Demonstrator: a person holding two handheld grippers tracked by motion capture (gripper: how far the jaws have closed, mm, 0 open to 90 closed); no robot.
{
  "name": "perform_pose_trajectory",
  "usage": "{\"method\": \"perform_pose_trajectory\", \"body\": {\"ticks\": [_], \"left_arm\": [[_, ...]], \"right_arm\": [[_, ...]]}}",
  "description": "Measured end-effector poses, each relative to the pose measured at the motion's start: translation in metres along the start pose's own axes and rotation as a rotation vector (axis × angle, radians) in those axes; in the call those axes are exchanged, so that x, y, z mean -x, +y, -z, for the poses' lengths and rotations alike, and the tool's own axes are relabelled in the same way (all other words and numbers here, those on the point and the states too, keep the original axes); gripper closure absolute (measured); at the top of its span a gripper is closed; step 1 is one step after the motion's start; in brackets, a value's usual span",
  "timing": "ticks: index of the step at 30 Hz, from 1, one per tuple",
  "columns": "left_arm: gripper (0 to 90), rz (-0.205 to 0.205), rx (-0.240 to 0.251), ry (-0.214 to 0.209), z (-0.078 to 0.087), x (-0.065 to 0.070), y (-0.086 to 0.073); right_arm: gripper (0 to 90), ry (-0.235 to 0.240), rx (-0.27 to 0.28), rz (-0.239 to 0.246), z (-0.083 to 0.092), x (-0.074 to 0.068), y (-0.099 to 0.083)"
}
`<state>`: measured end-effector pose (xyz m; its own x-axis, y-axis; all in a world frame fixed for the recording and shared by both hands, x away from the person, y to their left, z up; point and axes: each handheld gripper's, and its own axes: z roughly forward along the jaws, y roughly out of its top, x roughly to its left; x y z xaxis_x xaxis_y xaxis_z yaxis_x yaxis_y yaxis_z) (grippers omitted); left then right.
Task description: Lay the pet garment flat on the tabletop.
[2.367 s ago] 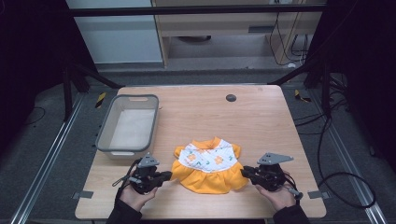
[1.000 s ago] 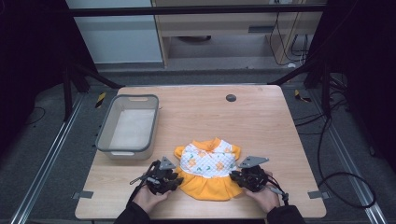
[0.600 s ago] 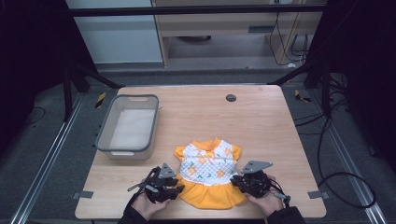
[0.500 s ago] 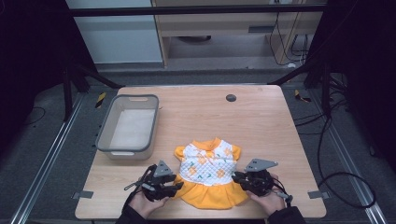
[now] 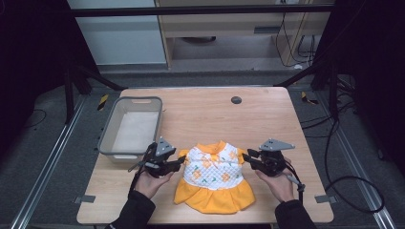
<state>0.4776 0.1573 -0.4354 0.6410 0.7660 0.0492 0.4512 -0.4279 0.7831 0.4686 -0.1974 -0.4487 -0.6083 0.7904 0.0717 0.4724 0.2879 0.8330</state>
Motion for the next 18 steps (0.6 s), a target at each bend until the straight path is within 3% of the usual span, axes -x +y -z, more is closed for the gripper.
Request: {"method": "perform_pose_trajectory", "body": {"ticks": [5, 7, 9, 13, 18], "left_arm": [[50.2, 0.018, -0.035, 0.02, -0.026, -0.01, 0.012], [50.2, -0.004, -0.067, 0.026, -0.038, -0.012, 0.013], [49.8, -0.008, -0.104, 0.022, -0.049, -0.014, 0.012], [49.6, 0.049, -0.128, -0.016, -0.066, -0.02, 0.004], [51.0, 0.032, -0.17, -0.021, -0.079, -0.017, -0.005]], "right_arm": [[65.8, -0.023, -0.033, -0.003, -0.025, 0.007, 0.009], [64.4, -0.022, -0.058, -0.002, -0.037, 0.009, 0.01], [62.7, -0.028, -0.097, -0.002, -0.049, 0.011, 0.009], [60.9, -0.032, -0.146, -0.009, -0.068, 0.012, 0.006], [61.5, -0.036, -0.182, 0.011, -0.078, 0.015, 0.0]]}}
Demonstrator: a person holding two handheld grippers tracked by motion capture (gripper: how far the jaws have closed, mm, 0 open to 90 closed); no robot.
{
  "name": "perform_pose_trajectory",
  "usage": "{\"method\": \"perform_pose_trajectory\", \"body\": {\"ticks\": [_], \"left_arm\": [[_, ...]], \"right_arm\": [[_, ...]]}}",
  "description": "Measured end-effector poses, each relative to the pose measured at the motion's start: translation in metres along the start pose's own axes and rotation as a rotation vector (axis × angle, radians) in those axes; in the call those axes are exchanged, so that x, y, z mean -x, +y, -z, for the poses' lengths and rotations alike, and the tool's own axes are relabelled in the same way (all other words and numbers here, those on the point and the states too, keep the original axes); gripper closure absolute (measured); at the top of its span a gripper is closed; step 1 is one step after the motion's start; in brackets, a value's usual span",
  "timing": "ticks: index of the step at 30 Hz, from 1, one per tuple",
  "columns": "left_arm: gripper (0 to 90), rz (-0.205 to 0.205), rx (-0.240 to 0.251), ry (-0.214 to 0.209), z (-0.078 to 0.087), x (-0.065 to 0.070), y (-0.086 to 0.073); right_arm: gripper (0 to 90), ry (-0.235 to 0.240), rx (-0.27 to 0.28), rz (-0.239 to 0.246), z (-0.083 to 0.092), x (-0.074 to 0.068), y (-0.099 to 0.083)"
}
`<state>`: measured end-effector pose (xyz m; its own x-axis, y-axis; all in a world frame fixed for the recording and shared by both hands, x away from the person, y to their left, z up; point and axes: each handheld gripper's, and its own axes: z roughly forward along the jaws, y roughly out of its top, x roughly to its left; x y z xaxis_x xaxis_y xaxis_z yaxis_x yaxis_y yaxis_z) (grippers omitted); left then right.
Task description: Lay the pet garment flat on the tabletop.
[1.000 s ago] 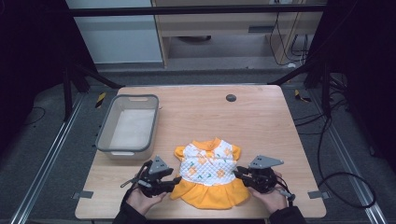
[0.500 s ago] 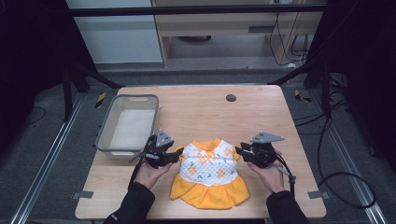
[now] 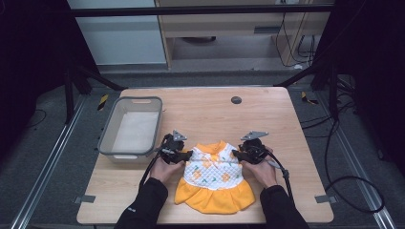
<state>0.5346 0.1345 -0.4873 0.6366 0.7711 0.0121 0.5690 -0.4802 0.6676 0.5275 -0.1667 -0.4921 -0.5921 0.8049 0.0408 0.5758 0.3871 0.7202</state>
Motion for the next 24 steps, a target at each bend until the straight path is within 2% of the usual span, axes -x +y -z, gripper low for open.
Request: {"method": "perform_pose_trajectory", "body": {"ticks": [4, 7, 10, 14, 16, 18, 20, 22, 24], "left_arm": [[51.7, 0.014, 0.002, 0.002, -0.002, 0.0, -0.002], [54.6, -0.013, 0.002, 0.026, -0.003, 0.007, -0.002], [62.3, -0.013, -0.003, 0.028, -0.002, 0.011, -0.002], [71.6, -0.001, -0.01, 0.032, -0.002, 0.014, -0.001], [77.7, 0.0, -0.007, 0.04, -0.001, 0.016, -0.002], [80.9, -0.001, 0.003, 0.041, 0.0, 0.017, -0.004], [83.0, 0.013, 0.02, 0.024, 0.002, 0.016, -0.004], [84.4, 0.051, 0.058, 0.004, 0.007, 0.014, -0.004], [84.7, 0.058, 0.099, -0.003, 0.014, 0.014, -0.002]], "right_arm": [[69.9, 0.017, -0.016, -0.02, -0.003, -0.001, -0.001], [78.3, 0.025, -0.026, -0.026, -0.003, -0.004, -0.001], [83.0, 0.025, -0.027, -0.026, -0.003, -0.006, -0.001], [84.7, 0.01, -0.018, -0.011, -0.002, -0.009, -0.001], [85.0, 0.016, -0.008, -0.024, -0.001, -0.009, -0.001], [85.2, 0.011, 0.001, -0.014, 0.002, -0.01, 0.0], [85.2, 0.003, 0.016, -0.002, 0.005, -0.012, 0.001], [85.2, -0.003, 0.041, 0.009, 0.011, -0.013, 0.002], [85.2, -0.008, 0.067, 0.02, 0.018, -0.015, 0.004]]}}
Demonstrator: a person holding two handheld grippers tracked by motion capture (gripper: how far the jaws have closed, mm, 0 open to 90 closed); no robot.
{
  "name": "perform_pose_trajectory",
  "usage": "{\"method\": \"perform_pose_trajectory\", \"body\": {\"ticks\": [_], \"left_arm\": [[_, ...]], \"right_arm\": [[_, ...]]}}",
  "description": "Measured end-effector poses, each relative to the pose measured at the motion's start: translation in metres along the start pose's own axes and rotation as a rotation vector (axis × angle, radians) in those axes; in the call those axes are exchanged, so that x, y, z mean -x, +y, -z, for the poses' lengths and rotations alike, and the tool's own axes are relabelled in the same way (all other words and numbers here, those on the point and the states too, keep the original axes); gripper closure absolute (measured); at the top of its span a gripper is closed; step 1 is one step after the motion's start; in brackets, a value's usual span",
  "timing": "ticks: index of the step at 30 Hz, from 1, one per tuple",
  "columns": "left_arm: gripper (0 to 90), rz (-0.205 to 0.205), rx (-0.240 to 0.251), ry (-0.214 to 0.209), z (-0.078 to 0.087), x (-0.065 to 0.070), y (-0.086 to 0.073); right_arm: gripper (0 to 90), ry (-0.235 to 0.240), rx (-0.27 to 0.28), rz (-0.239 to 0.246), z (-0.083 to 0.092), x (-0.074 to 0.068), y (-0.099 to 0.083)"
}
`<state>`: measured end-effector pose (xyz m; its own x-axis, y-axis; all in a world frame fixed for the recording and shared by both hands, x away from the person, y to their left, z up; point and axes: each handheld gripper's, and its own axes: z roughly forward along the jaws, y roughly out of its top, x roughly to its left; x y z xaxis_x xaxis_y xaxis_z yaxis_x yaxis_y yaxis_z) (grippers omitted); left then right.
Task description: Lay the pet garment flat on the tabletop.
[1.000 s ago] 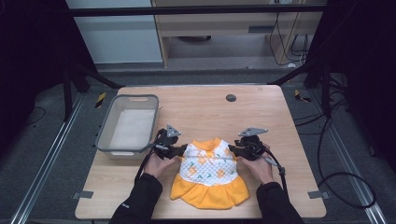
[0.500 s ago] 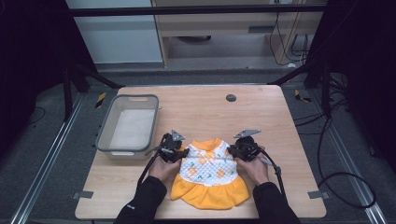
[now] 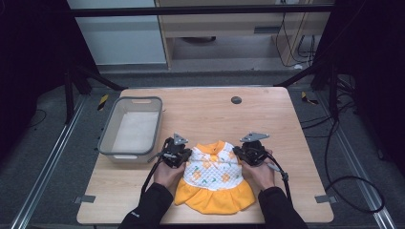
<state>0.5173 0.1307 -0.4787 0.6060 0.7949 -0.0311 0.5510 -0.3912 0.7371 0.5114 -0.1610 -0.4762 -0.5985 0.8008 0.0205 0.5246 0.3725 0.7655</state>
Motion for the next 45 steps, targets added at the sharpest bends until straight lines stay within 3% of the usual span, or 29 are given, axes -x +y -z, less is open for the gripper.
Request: {"method": "perform_pose_trajectory", "body": {"ticks": [5, 11, 15, 19, 22, 24, 26, 28, 38, 45], "left_arm": [[85.2, 0.004, 0.094, 0.007, 0.021, 0.005, 0.011], [85.2, -0.09, 0.191, 0.08, 0.054, 0.012, 0.044], [85.1, -0.131, 0.23, 0.138, 0.064, 0.01, 0.069], [84.0, -0.068, 0.245, 0.139, 0.055, -0.001, 0.089], [73.1, -0.03, 0.225, 0.172, 0.044, -0.01, 0.093], [62.9, -0.013, 0.23, 0.169, 0.044, -0.013, 0.091], [58.1, -0.023, 0.236, 0.176, 0.048, -0.015, 0.087], [53.0, -0.006, 0.236, 0.159, 0.054, -0.016, 0.082], [48.1, -0.033, 0.198, 0.108, 0.09, -0.01, 0.043], [48.7, -0.013, 0.153, 0.042, 0.105, -0.007, 0.002]], "right_arm": [[85.2, -0.011, 0.087, 0.037, 0.019, -0.006, 0.011], [85.2, -0.022, 0.244, 0.039, 0.044, -0.014, 0.034], [85.0, -0.086, 0.33, 0.035, 0.049, -0.013, 0.053], [84.2, -0.175, 0.35, 0.012, 0.039, -0.004, 0.069], [78.7, -0.195, 0.292, -0.016, 0.025, 0.006, 0.073], [74.7, -0.223, 0.26, -0.021, 0.021, 0.011, 0.072], [72.0, -0.223, 0.26, -0.02, 0.023, 0.013, 0.069], [70.7, -0.213, 0.263, -0.018, 0.028, 0.013, 0.066], [59.4, -0.132, 0.24, 0.028, 0.067, 0.005, 0.046], [54.5, -0.075, 0.203, 0.018, 0.085, -0.004, 0.019]]}}
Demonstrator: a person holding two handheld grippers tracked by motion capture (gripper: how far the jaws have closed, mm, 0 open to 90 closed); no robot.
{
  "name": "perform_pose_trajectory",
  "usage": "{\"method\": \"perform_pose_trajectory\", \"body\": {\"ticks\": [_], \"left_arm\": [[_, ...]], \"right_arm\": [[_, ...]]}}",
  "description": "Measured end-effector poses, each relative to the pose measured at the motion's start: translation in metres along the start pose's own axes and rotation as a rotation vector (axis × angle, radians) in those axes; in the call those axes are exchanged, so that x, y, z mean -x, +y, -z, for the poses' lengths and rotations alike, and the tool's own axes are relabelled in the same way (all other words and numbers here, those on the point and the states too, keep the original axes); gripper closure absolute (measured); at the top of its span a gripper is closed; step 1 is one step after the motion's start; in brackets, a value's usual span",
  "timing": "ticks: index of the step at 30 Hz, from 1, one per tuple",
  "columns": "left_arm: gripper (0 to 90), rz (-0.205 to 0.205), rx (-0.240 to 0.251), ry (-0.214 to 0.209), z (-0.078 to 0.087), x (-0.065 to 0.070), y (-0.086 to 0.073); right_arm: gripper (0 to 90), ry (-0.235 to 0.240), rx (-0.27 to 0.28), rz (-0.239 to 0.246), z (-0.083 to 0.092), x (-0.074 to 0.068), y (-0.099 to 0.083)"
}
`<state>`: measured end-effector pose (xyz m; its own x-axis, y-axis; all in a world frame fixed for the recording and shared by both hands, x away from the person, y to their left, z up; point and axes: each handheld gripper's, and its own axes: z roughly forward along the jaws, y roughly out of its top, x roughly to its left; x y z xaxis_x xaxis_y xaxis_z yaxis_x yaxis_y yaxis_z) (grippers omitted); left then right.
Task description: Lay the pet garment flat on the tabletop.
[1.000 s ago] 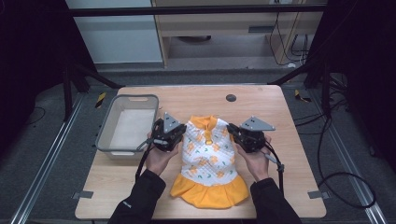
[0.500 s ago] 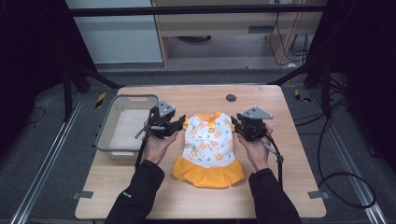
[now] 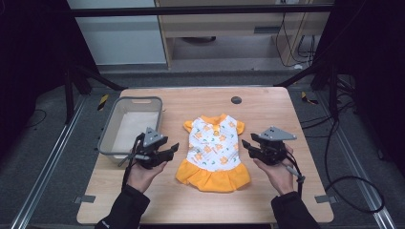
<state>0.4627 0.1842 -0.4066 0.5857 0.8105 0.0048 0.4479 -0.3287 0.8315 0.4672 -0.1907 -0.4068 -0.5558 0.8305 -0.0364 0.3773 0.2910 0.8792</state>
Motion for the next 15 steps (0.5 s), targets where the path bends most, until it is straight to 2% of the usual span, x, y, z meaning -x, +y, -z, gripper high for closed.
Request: {"method": "perform_pose_trajectory", "body": {"ticks": [6, 9, 13, 15], "left_arm": [[50.2, 0.002, -0.055, -0.019, 0.006, 0.006, -0.032], [51.7, 0.011, -0.095, -0.028, 0.001, 0.01, -0.045], [53.1, 0.002, -0.14, -0.035, -0.011, 0.015, -0.056], [53.3, -0.017, -0.169, -0.027, -0.016, 0.017, -0.06]], "right_arm": [[51.6, 0.031, -0.051, -0.028, 0.011, -0.005, -0.023], [51.3, 0.04, -0.076, -0.033, 0.013, -0.009, -0.037], [51.3, 0.046, -0.121, -0.037, 0.012, -0.011, -0.055], [51.6, 0.056, -0.141, -0.046, 0.009, -0.012, -0.063]]}}
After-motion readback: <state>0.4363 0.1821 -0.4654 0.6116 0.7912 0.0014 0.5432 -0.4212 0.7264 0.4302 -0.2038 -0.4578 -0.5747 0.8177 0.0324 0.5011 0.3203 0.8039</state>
